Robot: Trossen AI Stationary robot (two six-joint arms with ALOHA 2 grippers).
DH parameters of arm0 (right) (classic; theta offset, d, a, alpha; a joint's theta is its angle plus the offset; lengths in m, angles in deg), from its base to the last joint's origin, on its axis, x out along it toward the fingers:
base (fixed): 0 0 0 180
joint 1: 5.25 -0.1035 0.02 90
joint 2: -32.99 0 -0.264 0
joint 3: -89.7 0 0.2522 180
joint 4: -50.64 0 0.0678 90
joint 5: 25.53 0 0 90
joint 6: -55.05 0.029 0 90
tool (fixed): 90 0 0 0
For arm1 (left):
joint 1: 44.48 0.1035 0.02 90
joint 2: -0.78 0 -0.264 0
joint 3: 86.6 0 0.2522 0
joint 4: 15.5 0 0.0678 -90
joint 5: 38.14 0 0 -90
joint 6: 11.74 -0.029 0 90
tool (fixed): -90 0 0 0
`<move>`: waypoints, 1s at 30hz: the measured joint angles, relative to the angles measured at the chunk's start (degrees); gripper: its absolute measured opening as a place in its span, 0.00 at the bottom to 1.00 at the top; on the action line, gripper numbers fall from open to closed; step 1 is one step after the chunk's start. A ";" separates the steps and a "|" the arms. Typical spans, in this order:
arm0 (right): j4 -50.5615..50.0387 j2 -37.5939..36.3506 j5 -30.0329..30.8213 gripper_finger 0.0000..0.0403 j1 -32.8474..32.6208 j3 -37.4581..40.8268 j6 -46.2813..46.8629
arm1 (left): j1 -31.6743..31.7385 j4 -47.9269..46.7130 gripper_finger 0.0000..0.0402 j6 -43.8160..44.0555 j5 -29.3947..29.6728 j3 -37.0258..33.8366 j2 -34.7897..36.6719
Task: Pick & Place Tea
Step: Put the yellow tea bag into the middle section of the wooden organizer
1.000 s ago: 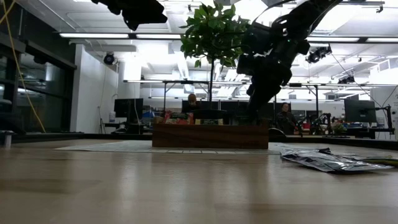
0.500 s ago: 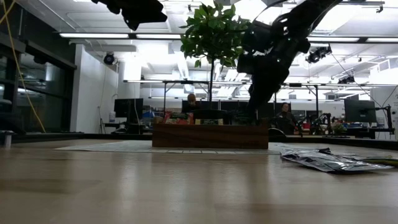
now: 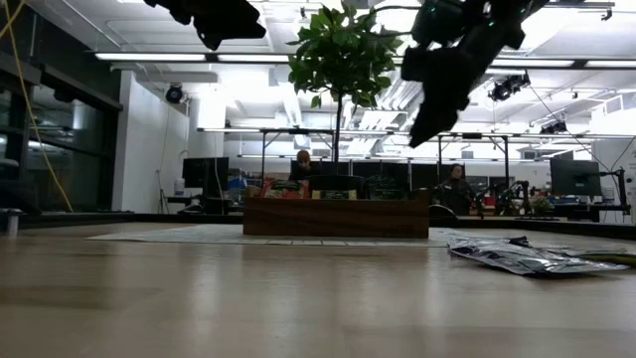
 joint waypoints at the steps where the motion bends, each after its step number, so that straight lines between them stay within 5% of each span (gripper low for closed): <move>1: -1.31 -0.75 -0.21 0.55 -0.51 0.00 0.61 | 0.00 0.02 0.43 0.00 0.01 0.00 0.00; 16: -9.34 -4.14 0.91 0.55 -19.95 0.00 10.01 | -0.18 5.85 0.43 0.89 -3.76 -0.03 -6.94; 30: -7.53 -3.48 16.65 0.55 -40.57 0.03 21.89 | -4.82 18.33 0.43 2.85 -6.43 -0.04 -18.27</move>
